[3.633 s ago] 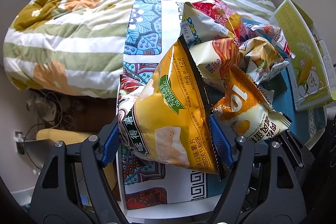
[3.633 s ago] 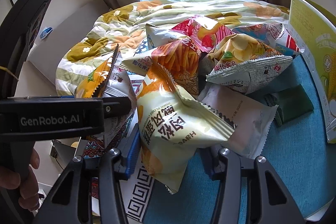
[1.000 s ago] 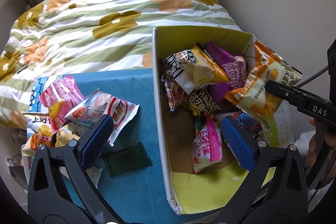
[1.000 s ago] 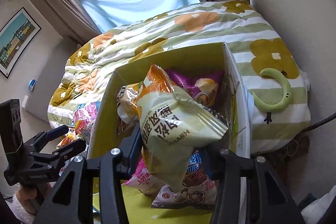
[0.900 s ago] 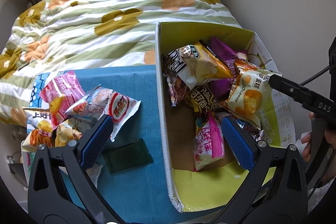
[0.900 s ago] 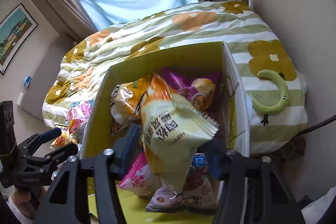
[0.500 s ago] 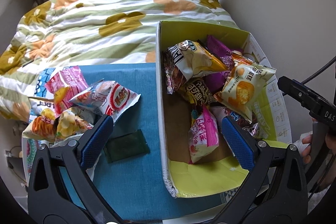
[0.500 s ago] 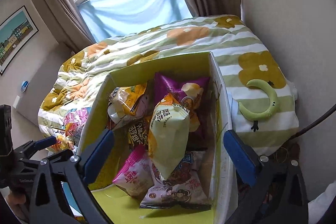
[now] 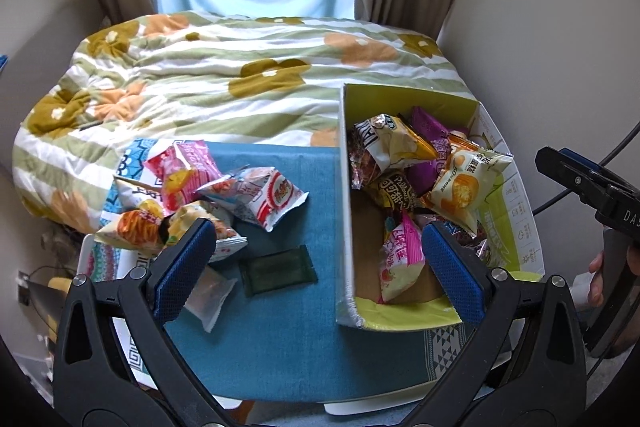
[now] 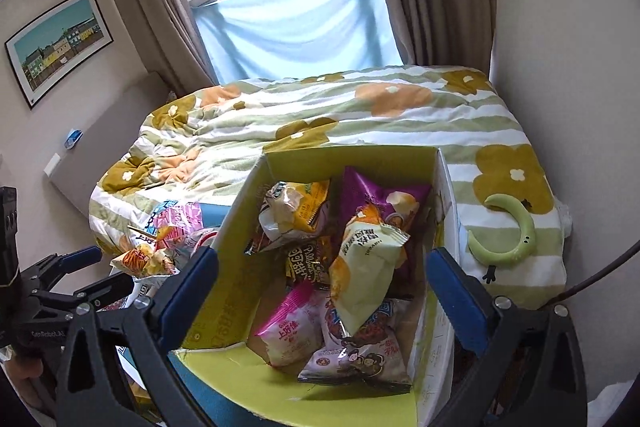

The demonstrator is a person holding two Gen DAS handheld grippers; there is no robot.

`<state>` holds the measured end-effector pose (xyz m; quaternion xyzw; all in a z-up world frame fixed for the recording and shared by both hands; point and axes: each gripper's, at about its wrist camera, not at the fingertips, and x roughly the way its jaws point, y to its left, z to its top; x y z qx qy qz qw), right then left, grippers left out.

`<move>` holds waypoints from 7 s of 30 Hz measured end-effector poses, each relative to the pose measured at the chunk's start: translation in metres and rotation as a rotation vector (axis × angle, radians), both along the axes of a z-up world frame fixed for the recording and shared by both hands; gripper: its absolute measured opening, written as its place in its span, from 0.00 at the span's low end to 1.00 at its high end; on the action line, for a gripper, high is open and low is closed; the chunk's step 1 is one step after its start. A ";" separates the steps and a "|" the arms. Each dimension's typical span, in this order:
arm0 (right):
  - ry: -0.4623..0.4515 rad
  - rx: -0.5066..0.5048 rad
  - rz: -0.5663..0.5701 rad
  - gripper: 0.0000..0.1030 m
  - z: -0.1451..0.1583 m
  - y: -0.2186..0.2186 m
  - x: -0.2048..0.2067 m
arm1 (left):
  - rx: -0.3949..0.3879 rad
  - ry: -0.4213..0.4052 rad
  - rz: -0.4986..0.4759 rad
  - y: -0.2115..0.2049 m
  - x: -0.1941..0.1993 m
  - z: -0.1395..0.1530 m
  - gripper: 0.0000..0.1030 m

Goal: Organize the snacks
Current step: 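Release both bags into the box and withdraw both tools toward the pile, then grasp the white cheese chip bag with the left tool while the right tool grasps the potato chip bag, then carry the cheese bag with the left tool while the right tool carries the potato chip bag into the box, then release both bags into the box and withdraw both tools toward the table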

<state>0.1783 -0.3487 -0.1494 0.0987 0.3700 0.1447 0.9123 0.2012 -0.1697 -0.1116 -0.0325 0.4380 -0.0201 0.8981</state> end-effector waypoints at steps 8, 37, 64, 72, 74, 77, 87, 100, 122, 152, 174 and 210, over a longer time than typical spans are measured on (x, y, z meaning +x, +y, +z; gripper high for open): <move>-0.065 0.010 0.050 1.00 0.027 0.040 -0.017 | -0.018 -0.036 0.085 0.063 -0.021 0.014 0.99; 0.086 -0.024 -0.051 1.00 -0.015 0.302 -0.005 | -0.111 0.174 -0.097 0.307 0.039 -0.049 0.99; 0.361 -0.222 0.259 1.00 -0.144 0.359 0.074 | -0.170 0.491 -0.149 0.264 0.124 -0.186 0.96; 0.406 -0.191 0.295 1.00 -0.158 0.359 0.084 | -0.192 0.506 -0.133 0.270 0.120 -0.190 0.74; 0.412 -0.186 0.302 1.00 -0.160 0.359 0.085 | -0.167 0.508 -0.123 0.273 0.117 -0.192 0.62; 0.424 -0.166 0.308 1.00 -0.163 0.359 0.088 | -0.188 0.513 -0.110 0.281 0.115 -0.192 0.58; 0.459 -0.118 0.305 0.92 -0.171 0.361 0.096 | -0.169 0.515 -0.080 0.295 0.100 -0.190 0.56; 0.463 -0.084 0.272 0.71 -0.168 0.356 0.096 | -0.172 0.496 -0.052 0.302 0.085 -0.184 0.56; 0.354 -0.026 0.202 0.68 -0.110 0.359 0.034 | -0.161 0.354 -0.108 0.316 0.037 -0.110 0.55; 0.052 0.037 -0.179 0.68 0.023 0.117 -0.061 | -0.213 0.127 -0.397 0.033 0.037 0.012 0.55; 0.154 0.058 -0.070 0.68 -0.033 -0.009 -0.041 | -0.172 0.245 -0.242 -0.065 0.017 -0.060 0.97; 0.000 -0.049 0.034 0.99 -0.028 0.073 -0.031 | -0.146 0.241 -0.124 0.021 -0.028 -0.067 0.97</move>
